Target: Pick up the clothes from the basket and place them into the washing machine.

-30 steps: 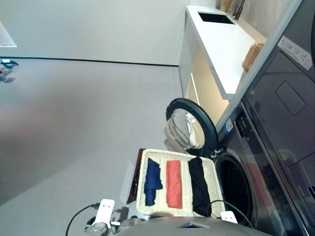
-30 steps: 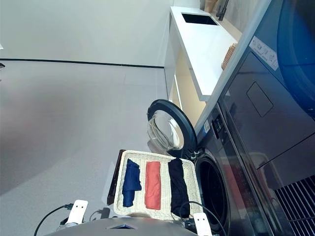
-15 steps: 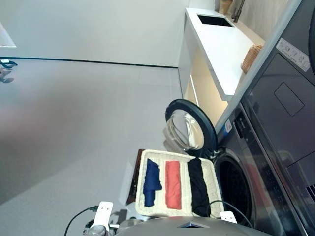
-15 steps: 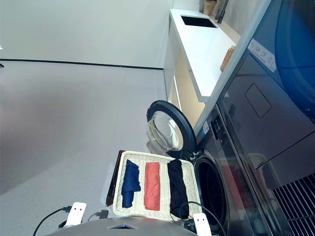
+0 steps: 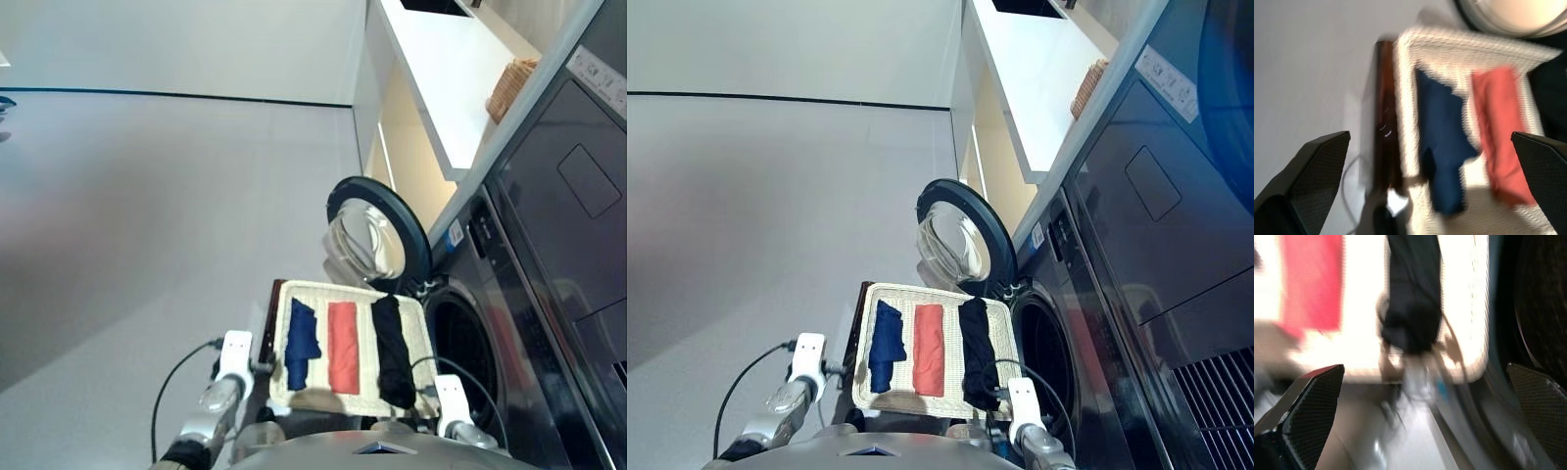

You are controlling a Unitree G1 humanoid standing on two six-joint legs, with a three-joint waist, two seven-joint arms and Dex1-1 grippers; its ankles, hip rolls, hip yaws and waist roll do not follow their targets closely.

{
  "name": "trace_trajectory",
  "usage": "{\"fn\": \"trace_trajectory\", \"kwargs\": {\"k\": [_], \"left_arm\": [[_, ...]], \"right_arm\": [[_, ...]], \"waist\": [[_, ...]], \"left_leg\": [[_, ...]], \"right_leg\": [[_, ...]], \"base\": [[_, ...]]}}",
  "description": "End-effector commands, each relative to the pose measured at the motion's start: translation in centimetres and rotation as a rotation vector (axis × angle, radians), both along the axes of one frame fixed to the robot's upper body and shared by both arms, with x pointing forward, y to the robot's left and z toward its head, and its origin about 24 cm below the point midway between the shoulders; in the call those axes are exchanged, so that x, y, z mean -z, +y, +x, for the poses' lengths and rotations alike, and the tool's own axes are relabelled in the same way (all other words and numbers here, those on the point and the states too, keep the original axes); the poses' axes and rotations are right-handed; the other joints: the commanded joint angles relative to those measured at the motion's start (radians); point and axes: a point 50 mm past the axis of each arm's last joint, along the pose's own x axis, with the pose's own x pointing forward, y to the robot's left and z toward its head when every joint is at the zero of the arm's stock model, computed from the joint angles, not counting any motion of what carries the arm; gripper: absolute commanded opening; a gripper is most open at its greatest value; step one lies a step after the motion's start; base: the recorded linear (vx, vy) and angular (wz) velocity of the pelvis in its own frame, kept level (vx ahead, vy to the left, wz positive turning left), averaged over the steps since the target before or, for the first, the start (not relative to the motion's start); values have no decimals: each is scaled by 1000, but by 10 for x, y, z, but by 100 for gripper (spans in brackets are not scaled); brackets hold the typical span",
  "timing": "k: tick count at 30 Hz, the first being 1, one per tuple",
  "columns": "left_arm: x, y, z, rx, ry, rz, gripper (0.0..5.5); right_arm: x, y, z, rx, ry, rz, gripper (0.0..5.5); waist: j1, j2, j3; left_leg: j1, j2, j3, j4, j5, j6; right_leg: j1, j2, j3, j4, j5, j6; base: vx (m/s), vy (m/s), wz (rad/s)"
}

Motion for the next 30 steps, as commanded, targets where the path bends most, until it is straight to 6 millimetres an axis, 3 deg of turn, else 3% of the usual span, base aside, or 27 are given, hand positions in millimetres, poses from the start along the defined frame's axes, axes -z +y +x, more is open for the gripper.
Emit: {"fn": "trace_trajectory", "kwargs": {"k": [1, 8, 9, 12, 15, 16, 19, 23, 30], "left_arm": [[-43, -22, 43, 33, -208, -21, 550], [-83, -47, 64, 86, -386, -9, 550], [-83, -47, 65, 86, -387, -9, 550], [-97, -62, 76, 72, -439, -6, 550], [-99, -67, 82, 50, -444, 2, 550], [-102, -71, 87, 24, -444, 1, 550], [-105, -74, 92, 4, -448, 4, 550], [-131, -82, 107, -8, -535, 11, 550], [-153, -88, 120, -45, -595, 7, 550]], "right_arm": [[-77, 1, 69, 16, -388, 41, 550], [-170, 32, 91, -94, -812, 80, 550], [-170, 32, 91, -94, -812, 80, 550], [-212, 54, 99, -124, -987, 132, 550], [-229, 64, 99, -139, -1058, 158, 550], [-243, 76, 101, -154, -1105, 203, 550], [-252, 89, 100, -185, -1137, 238, 550], [-271, 108, 98, -230, -1200, 290, 550], [-281, 130, 96, -299, -1232, 307, 550]], "waist": [[3, 34, 155], [-3, 29, 230], [-4, 29, 227], [-7, 22, 267], [-12, 18, 282], [-12, 14, 300], [-12, 8, 300], [-20, 7, 300], [-24, 2, 300]], "left_leg": [[-76, 9, 11, 208, -134, -13], [-244, 37, -7, 317, -143, -24], [-250, 37, -8, 321, -144, -24], [-351, 42, -34, 395, -154, -26], [-407, 46, -43, 433, -159, -29], [-452, 49, -56, 460, -161, -25], [-508, 42, -66, 490, -168, -22], [-622, 42, -78, 527, -166, -22], [-732, 44, -82, 564, -164, -21]], "right_leg": [[-153, -60, -12, 208, -59, 29], [-335, -47, 7, 360, -95, 17], [-341, -47, 7, 364, -96, 16], [-438, -34, 21, 442, -116, 4], [-488, -30, 26, 479, -124, 0], [-542, -22, 34, 516, -126, -5], [-596, -17, 45, 542, -131, -6], [-707, -20, 45, 589, -140, -12], [-817, -19, 50, 626, -140, -16]], "base": [[-191, -42, -90], [-96, -46, 9], [-126, -64, -58], [-139, -64, -37], [-98, -50, 0], [-119, -60, 18], [-92, -29, -8], [-56, -11, 20], [-40, 1, -6]]}}
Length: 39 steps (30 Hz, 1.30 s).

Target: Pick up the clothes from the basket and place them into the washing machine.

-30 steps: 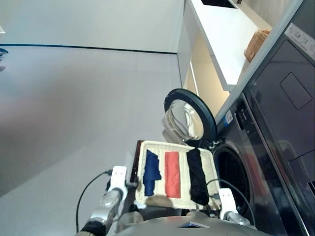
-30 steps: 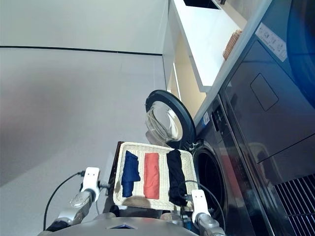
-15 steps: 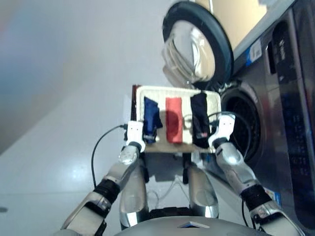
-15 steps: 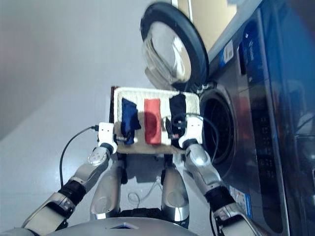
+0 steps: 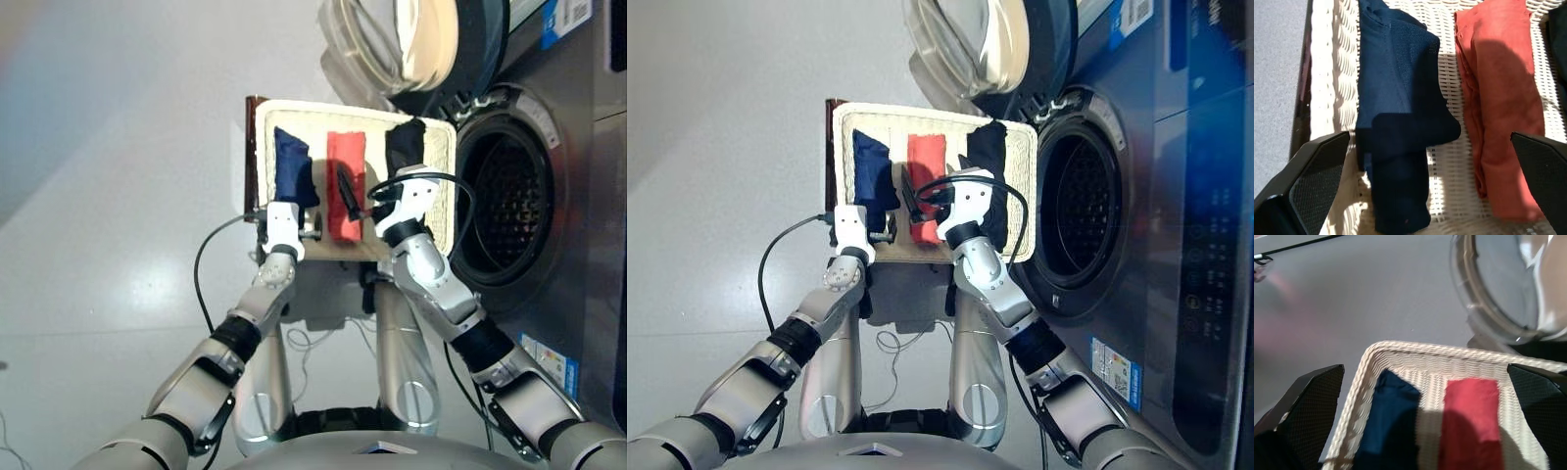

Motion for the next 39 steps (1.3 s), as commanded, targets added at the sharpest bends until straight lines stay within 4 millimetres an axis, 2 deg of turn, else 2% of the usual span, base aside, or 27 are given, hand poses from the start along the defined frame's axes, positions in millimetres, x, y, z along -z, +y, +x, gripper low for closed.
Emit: {"fn": "trace_trajectory", "kwargs": {"k": [1, 9, 14, 19, 20, 25, 30, 39], "left_arm": [[-29, -22, 7, 39, -127, -20, 550], [-35, -18, 20, -39, -117, -16, 550], [-50, -12, 31, -88, -144, -26, 550], [-61, -9, 40, -117, -156, -17, 550], [-60, -8, 40, -125, -149, -13, 550], [-68, -8, 46, -130, -154, -11, 550], [-70, -6, 49, -143, -146, -7, 550], [-61, 4, 54, -184, -72, -26, 550]], "right_arm": [[-51, 13, -14, -62, -238, 102, 550], [-57, 25, -18, -119, -261, 109, 550], [-64, 30, -23, -169, -287, 120, 550], [-71, 34, -28, -214, -309, 145, 550], [-70, 35, -31, -228, -306, 154, 550], [-75, 39, -37, -285, -323, 167, 550], [-76, 39, -40, -307, -328, 165, 550], [-74, 38, -42, -328, -314, 161, 550]], "waist": [[-9, -8, -13], [-21, -19, -13], [-32, -29, -13], [-42, -34, -13], [-44, -35, -13], [-51, -38, -13], [-53, -40, -13], [-58, -45, -13]], "left_leg": [[-16, 0, -19, 74, -95, -27], [-96, 3, -22, 111, -98, -28], [-144, 9, -20, 127, -96, -31], [-182, 6, -23, 141, -94, -31], [-168, 9, -27, 160, -131, -37], [-200, 5, -31, 170, -130, -37], [-220, 3, -32, 181, -132, -36], [-244, 1, -36, 201, -136, -36]], "right_leg": [[-79, -32, 2, 79, -32, 17], [-163, -26, 16, 106, -29, 15], [-211, -21, 25, 117, -26, 16], [-246, -21, 29, 123, -21, 18], [-232, -21, 30, 141, -55, 23], [-260, -18, 37, 140, -48, 22], [-277, -17, 41, 144, -45, 23], [-297, -14, 49, 154, -47, 21]], "base": [[0, 0, 0], [-20, 5, -7], [0, 0, 0], [11, 1, -3], [66, 5, -16], [13, 0, -2], [0, 0, 0], [0, 0, 0]]}}
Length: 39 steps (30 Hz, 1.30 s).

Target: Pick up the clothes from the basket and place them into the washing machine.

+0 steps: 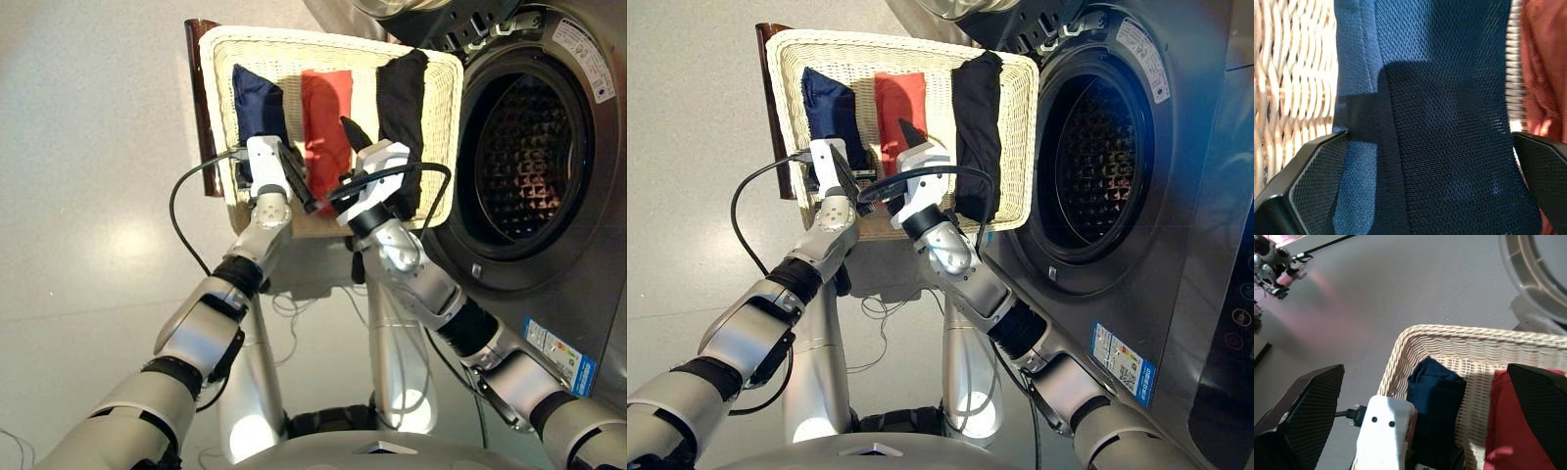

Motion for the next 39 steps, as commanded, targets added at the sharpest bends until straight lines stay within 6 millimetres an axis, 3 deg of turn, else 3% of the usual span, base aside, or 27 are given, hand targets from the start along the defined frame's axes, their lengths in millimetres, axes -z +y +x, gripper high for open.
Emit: {"fn": "trace_trajectory", "kwargs": {"k": [1, 2, 3, 4, 5, 15, 17, 18, 25, 30, 32, 39], "left_arm": [[-4, -15, 4, 26, 4, -16, 550], [-3, -14, 4, 25, 11, -16, 472], [-3, -13, 4, 21, 10, -22, 164], [-2, -14, 4, 23, 14, -23, 116], [-2, -14, 4, 22, 19, -22, 0], [8, -16, -6, 45, 5, 4, 0], [7, -16, -10, 51, -26, -11, 0], [4, -14, -16, 63, -69, -14, 0], [-5, -1, -42, 107, -231, 38, 0], [-20, 5, -62, 155, -391, 215, 0], [-39, 4, -78, 217, -541, 390, 0], [-55, -11, -105, 413, -763, 715, 0]], "right_arm": [[-34, 1, -25, -118, -146, 145, 550], [-33, 1, -25, -122, -145, 143, 550], [-33, 0, -26, -125, -142, 145, 550], [-33, 0, -26, -126, -142, 146, 550], [-33, -1, -25, -123, -141, 146, 550], [-29, -16, -19, -54, -128, 142, 550], [-26, -20, -16, -28, -110, 148, 550], [-28, -26, -14, 6, -123, 146, 550], [-24, -55, -6, 141, -118, 154, 550], [-28, -74, -7, 185, -159, 153, 550], [-30, -80, -8, 151, -141, 171, 550], [-51, -63, -10, -75, -156, 116, 550]], "waist": [[-5, 7, -11], [-5, 7, -11], [-5, 8, -11], [-5, 8, -11], [-6, 8, -11], [1, 19, -11], [5, 24, -11], [8, 28, -11], [28, 34, -11], [39, 39, -11], [47, 43, -11], [62, 45, -11]], "left_leg": [[-2, -12, -33, 67, -97, -31], [-4, -13, -34, 69, -97, -31], [-4, -13, -34, 69, -97, -31], [-4, -13, -34, 69, -97, -31], [-4, -13, -33, 69, -97, -31], [32, -18, -22, 39, -90, -30], [53, -21, -15, 6, -77, -30], [54, -28, -5, -41, -30, -25], [147, -43, 6, -126, -7, -21], [196, -49, 6, -157, -5, -20], [227, -51, 7, -170, -7, -19], [290, -50, 16, -198, -3, -25]], "right_leg": [[-58, -24, 25, 48, -23, 30], [-60, -23, 27, 47, -21, 30], [-60, -23, 28, 45, -21, 30], [-59, -23, 29, 44, -20, 30], [-59, -23, 29, 44, -19, 30], [-28, -24, 30, 15, -8, 31], [-8, -27, 29, -16, 4, 33], [-5, -31, 26, -63, 49, 32], [87, -36, 21, -140, 65, 39], [139, -41, 15, -164, 61, 43], [172, -44, 12, -180, 61, 46], [238, -48, 5, -213, 60, 52]], "base": [[0, 0, 0], [0, 0, 0], [0, 0, 0], [0, 0, 0], [0, 0, 0], [0, 0, 0], [0, 0, 0], [-64, 7, 22], [16, -5, 1], [21, -5, 20], [30, -1, 2], [0, 0, 0]]}}
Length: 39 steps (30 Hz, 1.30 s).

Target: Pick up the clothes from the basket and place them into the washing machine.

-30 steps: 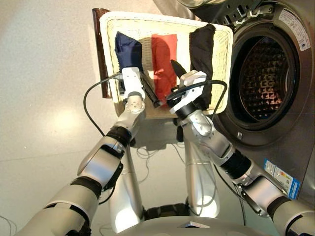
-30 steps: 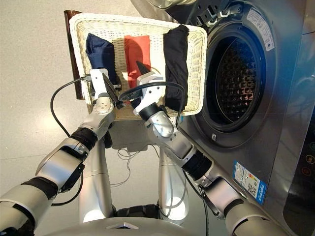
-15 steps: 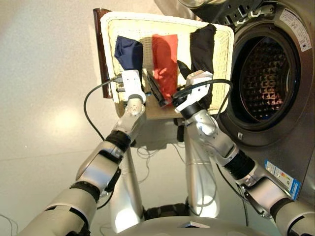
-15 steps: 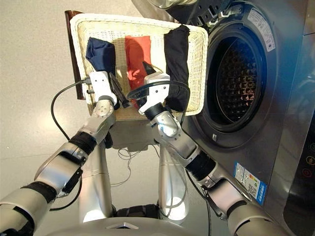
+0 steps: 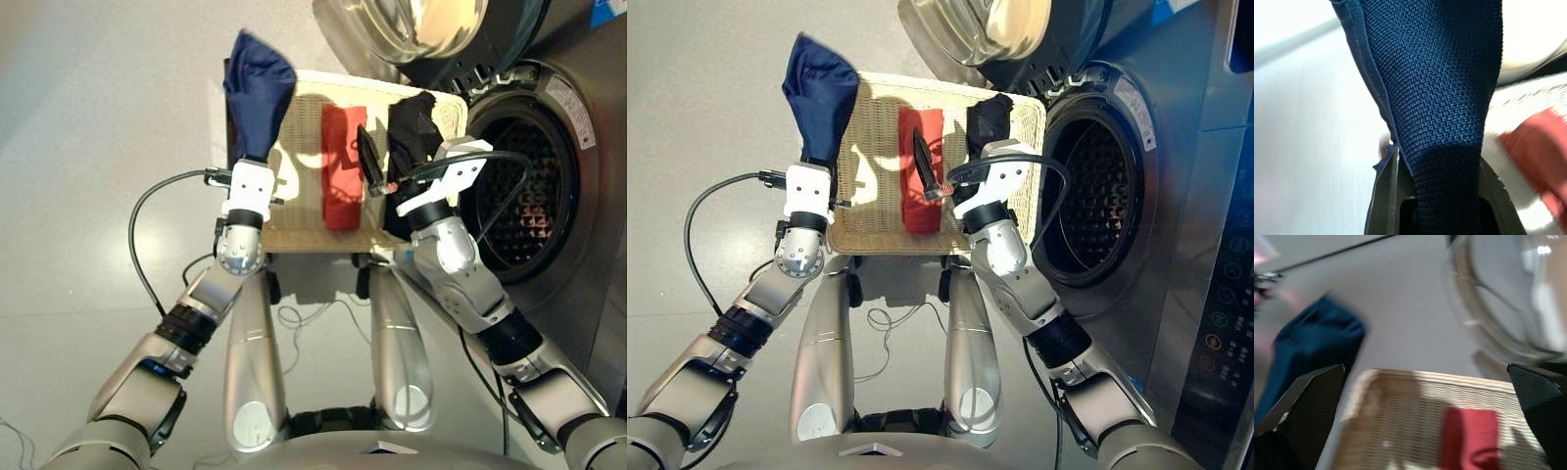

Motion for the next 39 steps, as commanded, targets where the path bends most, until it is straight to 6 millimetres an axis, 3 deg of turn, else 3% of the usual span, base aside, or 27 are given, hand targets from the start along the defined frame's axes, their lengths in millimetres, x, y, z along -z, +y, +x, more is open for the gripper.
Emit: {"fn": "trace_trajectory", "kwargs": {"k": [1, 10, 15, 21, 28, 36, 39], "left_arm": [[-24, -38, -29, 236, -234, 126, 0], [-20, -55, -40, 376, -328, 365, 0], [-23, -62, -40, 398, -357, 370, 0], [-25, -65, -40, 407, -392, 397, 0], [-30, -63, -41, 385, -430, 381, 0], [-55, -52, -52, 296, -572, 240, 0], [-61, -50, -54, 281, -599, 224, 0]], "right_arm": [[-49, 7, -18, -177, -193, 36, 550], [-68, 29, -22, -325, -273, -174, 550], [-75, 36, -21, -348, -280, -155, 550], [-70, 40, -17, -346, -246, -148, 550], [-60, 34, -11, -295, -205, -143, 550], [-32, 6, 2, -78, -101, -164, 550], [-31, 2, 3, -53, -104, -189, 550]], "waist": [[3, 43, -12], [6, 41, -12], [7, 45, -12], [6, 50, -12], [11, 52, -12], [13, 52, -12], [12, 52, -12]], "left_leg": [[50, -11, 7, -14, -43, -30], [59, -6, 17, -9, -45, -34], [47, -8, 20, -4, -39, -33], [38, -13, 15, -1, -38, -36], [30, -13, 15, 16, -49, -35], [16, -13, 11, 22, -50, -35], [10, -14, 9, 19, -42, -35]], "right_leg": [[17, -22, 19, -70, 47, 37], [24, -28, 19, -73, 49, 44], [17, -33, 19, -75, 60, 45], [12, -35, 19, -73, 60, 43], [9, -36, 20, -67, 53, 42], [5, -36, 18, -68, 50, 40], [-1, -36, 18, -71, 57, 38]], "base": [[0, 0, 0], [0, 0, 0], [0, 0, 0], [0, 0, 0], [0, 0, 0], [0, 0, 0], [0, 0, 0]]}}
